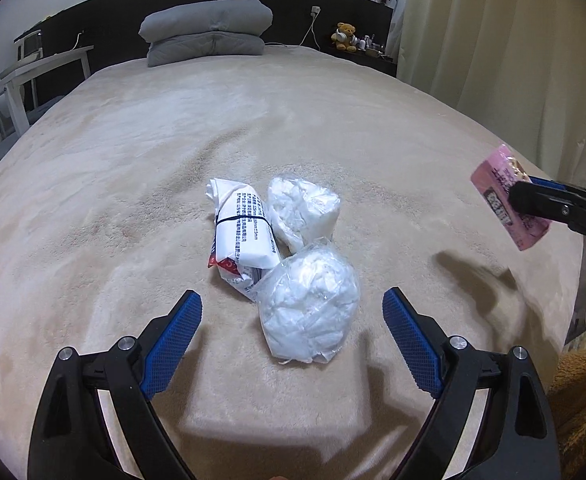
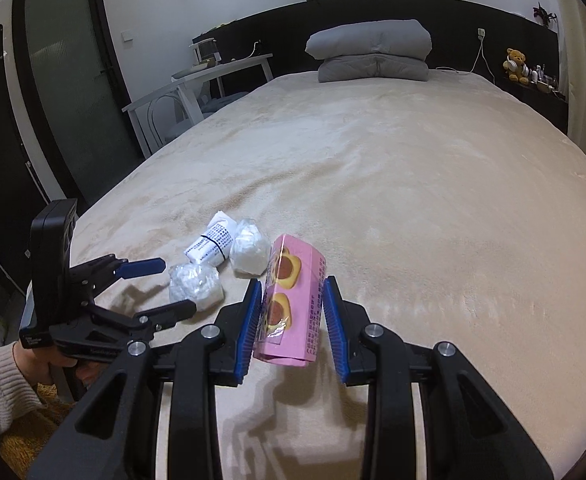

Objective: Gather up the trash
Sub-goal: 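Grasp the pink snack box with the right gripper while the left grasps the white plastic bag, then carry the white plastic bag and pink snack box down to the clear bag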

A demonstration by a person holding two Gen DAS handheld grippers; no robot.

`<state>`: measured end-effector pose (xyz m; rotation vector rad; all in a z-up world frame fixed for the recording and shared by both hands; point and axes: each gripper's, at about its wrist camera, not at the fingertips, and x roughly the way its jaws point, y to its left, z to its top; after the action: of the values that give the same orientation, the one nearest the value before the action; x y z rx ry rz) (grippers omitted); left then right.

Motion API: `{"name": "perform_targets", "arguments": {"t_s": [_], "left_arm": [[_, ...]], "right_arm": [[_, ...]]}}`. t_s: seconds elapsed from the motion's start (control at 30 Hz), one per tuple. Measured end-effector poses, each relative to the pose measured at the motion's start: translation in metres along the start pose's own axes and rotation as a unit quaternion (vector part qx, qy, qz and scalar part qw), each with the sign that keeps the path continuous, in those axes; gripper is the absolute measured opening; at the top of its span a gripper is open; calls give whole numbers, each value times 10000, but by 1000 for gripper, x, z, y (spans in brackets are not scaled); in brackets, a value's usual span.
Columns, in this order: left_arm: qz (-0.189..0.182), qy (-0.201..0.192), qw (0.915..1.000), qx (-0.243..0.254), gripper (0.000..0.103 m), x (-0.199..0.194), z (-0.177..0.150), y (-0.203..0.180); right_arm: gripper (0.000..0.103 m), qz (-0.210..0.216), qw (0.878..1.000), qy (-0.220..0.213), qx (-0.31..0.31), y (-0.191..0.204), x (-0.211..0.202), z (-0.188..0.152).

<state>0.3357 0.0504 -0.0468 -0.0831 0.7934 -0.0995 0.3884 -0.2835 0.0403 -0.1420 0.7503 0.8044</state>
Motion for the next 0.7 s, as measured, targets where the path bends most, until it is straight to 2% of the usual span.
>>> {"name": "perform_targets", "arguments": {"t_s": [0.03, 0.07, 0.13, 0.2, 0.27, 0.47, 0.7], "left_arm": [[-51, 11, 10000, -38, 89, 1, 1, 0], [-150, 4, 9999, -34, 77, 2, 3, -1], [-84, 31, 9999, 73, 69, 3, 5, -4], [-86, 53, 9999, 93, 68, 6, 6, -7], [-53, 113, 9998, 121, 52, 9, 6, -9], [-95, 65, 9995, 301, 52, 1, 6, -14], [-152, -169, 9996, 163, 52, -19, 6, -12]], "right_arm": [[33, -18, 10000, -1, -13, -2, -2, -2], [33, -35, 10000, -4, -38, -4, -4, -4], [33, -51, 10000, 5, -79, -6, -7, -6], [33, -43, 9999, -5, -100, -9, -10, -9], [33, -74, 9999, -1, -101, -13, -12, -11], [33, -163, 9999, 27, -45, -23, -18, -16], [33, -196, 9998, -89, 31, -21, -27, -15]]}}
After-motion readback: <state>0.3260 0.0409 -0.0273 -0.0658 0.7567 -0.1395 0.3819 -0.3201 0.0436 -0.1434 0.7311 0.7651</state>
